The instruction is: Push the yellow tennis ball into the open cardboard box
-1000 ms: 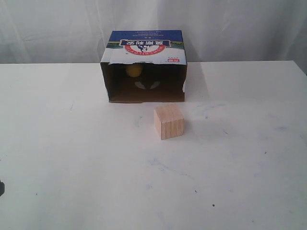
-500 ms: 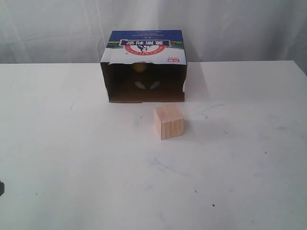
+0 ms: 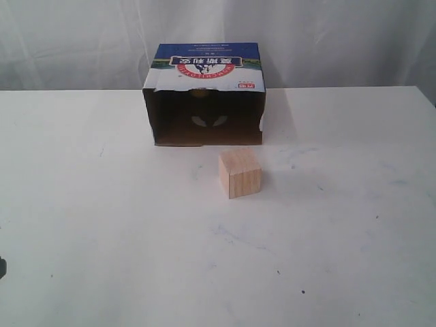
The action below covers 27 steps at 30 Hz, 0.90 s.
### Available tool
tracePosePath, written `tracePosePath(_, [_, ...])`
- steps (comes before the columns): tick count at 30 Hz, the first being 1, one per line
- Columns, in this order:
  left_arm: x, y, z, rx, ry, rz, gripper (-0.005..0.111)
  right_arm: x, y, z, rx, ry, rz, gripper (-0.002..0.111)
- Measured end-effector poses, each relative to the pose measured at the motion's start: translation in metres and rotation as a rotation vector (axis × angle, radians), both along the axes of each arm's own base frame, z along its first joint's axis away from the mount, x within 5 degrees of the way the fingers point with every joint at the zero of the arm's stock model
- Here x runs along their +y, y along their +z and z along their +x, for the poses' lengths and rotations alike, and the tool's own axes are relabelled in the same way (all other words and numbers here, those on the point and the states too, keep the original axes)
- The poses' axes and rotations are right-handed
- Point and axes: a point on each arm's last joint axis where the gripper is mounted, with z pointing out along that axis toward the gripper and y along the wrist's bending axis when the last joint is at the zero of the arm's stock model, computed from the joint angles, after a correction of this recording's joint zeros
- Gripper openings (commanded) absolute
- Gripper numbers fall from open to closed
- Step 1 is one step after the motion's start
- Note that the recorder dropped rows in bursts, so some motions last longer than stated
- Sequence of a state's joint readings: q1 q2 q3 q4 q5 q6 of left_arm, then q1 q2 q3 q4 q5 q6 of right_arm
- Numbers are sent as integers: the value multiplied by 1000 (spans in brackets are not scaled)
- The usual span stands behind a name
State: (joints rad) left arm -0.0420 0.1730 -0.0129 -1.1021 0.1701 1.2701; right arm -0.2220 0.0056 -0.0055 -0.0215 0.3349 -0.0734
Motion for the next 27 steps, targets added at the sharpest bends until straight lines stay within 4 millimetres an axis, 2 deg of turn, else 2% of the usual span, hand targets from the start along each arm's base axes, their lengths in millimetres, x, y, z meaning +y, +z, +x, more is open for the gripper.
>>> tracePosePath(27, [1, 0, 1, -5, 14, -1, 0, -2, 0, -1, 9, -39, -22, 0])
